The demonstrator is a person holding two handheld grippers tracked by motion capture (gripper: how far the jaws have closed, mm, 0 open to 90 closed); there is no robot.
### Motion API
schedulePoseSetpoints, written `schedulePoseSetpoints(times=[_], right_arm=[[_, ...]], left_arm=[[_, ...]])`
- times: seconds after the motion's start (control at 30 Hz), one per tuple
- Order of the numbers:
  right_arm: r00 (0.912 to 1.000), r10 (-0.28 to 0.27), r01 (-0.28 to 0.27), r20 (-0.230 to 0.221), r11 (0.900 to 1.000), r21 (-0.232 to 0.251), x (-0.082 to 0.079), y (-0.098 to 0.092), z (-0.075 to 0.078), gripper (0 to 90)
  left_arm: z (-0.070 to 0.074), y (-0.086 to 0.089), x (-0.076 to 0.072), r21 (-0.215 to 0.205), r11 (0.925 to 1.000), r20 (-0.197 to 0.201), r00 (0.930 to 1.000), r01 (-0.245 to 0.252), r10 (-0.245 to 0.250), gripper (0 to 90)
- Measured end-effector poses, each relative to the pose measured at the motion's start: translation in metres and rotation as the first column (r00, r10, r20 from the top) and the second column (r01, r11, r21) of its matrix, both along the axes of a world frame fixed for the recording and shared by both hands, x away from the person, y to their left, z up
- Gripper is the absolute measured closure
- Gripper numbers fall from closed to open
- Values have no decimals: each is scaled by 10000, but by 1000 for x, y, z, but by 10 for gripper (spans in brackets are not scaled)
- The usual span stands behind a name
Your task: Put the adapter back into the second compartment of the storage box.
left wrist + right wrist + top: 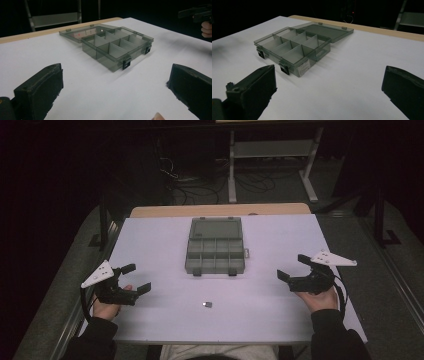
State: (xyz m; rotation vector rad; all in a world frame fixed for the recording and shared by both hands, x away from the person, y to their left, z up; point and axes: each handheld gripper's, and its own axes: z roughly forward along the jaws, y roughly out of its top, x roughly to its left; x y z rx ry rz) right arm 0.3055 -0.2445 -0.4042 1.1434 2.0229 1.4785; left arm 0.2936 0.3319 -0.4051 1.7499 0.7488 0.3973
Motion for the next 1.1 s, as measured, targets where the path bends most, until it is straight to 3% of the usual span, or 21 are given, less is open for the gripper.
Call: schedulePoseSetpoints(times=[0.63, 1.1], right_arm=[[9989, 438, -435, 141, 9988, -230, -3, 8, 6, 0], [9923, 1241, -1238, -27, 9879, -934, 1, 29, 19, 0]], left_arm=[[0, -1, 0, 35, 9999, 3, 9999, 122, -122, 0], [-1, -2, 1, 217, 9997, -15, 9999, 115, -115, 0]])
